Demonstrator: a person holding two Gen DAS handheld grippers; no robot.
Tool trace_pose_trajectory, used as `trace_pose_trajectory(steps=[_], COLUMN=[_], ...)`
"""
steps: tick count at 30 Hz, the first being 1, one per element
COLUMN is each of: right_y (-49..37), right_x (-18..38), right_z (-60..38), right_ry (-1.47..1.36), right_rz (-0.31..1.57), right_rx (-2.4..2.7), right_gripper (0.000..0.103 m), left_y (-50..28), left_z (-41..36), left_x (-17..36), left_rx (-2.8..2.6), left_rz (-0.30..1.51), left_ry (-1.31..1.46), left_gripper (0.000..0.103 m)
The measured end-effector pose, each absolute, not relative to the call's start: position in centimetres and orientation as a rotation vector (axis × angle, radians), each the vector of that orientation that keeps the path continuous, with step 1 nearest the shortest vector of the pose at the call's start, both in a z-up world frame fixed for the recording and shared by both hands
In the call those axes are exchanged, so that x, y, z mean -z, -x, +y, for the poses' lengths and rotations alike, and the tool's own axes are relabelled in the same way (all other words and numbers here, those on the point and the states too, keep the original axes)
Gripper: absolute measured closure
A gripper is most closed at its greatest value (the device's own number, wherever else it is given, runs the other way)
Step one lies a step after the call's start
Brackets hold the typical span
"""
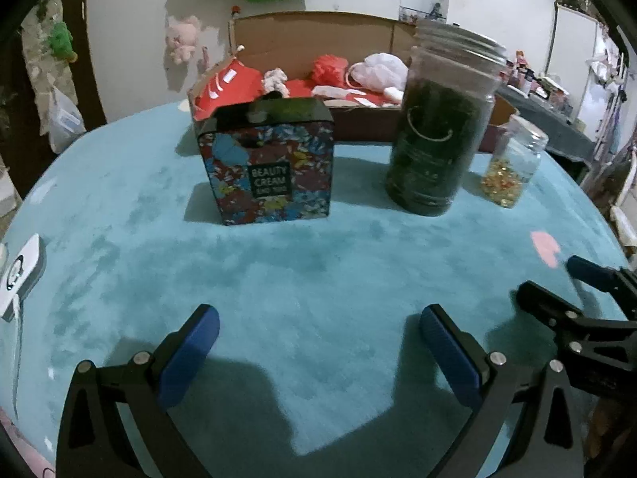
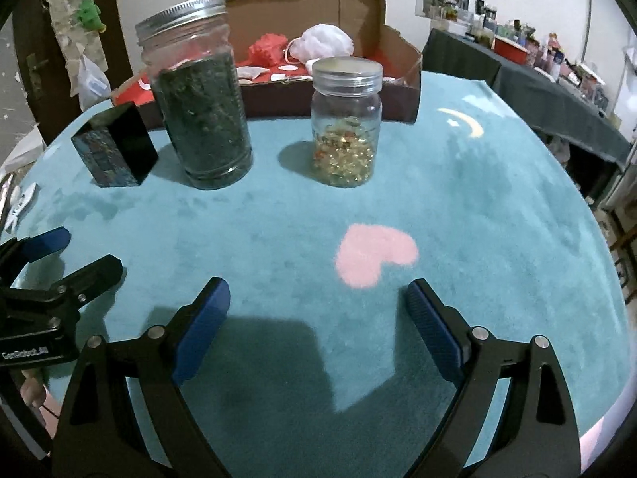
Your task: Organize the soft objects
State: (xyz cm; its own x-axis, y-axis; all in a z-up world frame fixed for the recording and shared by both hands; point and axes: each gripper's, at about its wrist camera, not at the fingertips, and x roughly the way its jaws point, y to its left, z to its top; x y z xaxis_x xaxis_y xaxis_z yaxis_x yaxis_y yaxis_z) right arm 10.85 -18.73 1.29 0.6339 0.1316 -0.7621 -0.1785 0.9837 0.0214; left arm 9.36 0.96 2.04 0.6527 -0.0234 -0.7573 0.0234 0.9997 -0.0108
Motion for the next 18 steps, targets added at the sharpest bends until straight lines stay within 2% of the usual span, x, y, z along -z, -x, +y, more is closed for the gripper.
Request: trace_pose_trajectory(steps=[18], right_y=[-10.69], right_x=[-0.98], right_z=[-19.24], right_ry=[0.04], right_rz=[0.841], right_rx=[-0.147], right_gripper=[0.009], left_y=[-9.5], left_z=[1.19], left_x=[-1.93], left_rx=[0.011], left_rz=[0.853], left_ry=[0.008], left_gripper=[0.0])
